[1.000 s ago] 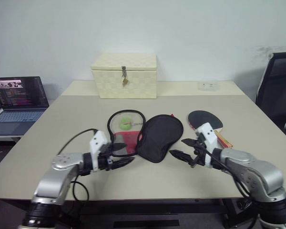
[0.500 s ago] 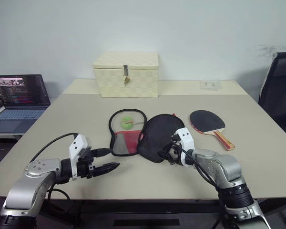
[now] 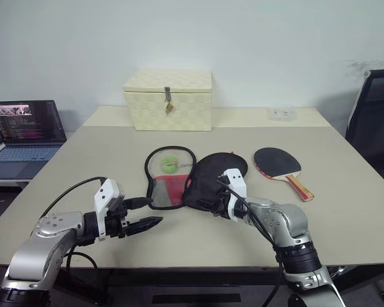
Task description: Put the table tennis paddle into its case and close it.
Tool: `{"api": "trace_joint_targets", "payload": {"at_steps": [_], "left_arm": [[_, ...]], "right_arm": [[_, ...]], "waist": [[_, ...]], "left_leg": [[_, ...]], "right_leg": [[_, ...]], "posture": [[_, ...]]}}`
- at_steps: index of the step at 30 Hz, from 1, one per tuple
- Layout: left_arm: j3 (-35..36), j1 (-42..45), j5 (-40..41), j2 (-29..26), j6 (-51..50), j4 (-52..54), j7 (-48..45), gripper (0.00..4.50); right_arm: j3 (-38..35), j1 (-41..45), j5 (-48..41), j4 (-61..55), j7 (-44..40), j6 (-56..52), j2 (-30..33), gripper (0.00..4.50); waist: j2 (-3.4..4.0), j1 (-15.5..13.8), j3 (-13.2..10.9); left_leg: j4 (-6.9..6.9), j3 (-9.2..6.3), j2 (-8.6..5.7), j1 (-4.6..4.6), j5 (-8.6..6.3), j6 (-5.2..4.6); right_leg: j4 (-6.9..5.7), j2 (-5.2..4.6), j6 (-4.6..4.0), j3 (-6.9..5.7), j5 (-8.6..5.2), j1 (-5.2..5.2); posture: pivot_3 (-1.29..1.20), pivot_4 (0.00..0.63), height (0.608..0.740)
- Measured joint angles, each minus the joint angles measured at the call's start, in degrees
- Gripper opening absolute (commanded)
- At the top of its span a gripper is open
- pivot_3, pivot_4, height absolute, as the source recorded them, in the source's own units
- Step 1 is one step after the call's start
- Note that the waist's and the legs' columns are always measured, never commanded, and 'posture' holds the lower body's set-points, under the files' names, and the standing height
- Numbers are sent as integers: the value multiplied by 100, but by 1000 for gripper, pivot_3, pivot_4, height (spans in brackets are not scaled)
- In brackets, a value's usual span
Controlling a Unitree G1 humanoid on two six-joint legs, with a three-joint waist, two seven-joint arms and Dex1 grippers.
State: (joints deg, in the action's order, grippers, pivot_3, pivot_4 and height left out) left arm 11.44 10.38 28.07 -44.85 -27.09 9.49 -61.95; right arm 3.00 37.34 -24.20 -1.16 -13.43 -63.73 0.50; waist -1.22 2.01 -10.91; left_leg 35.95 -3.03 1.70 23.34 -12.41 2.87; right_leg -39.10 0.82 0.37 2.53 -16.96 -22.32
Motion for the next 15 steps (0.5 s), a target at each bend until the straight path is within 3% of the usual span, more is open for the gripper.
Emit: {"api": "trace_joint_targets", "payload": {"at_steps": [8, 15], "left_arm": [[1, -39, 126, -35, -126, 396, -4, 3565], [-1, -120, 358, -77, -306, 765, -125, 3565]], "right_arm": [[-195, 1, 1, 163, 2, -90, -89, 138], [-293, -239, -246, -51, -239, -656, 324, 65]], "waist": [[0, 2, 0], [0, -7, 0]], "left_leg": [[-1, 0, 1, 1, 0, 0], [-1, -1, -2, 4, 0, 0]], "right_leg": [[0, 0, -1, 1, 0, -1], [3, -1, 1, 2, -1, -1]], "posture": [[0, 150, 740], [0, 150, 740]]}}
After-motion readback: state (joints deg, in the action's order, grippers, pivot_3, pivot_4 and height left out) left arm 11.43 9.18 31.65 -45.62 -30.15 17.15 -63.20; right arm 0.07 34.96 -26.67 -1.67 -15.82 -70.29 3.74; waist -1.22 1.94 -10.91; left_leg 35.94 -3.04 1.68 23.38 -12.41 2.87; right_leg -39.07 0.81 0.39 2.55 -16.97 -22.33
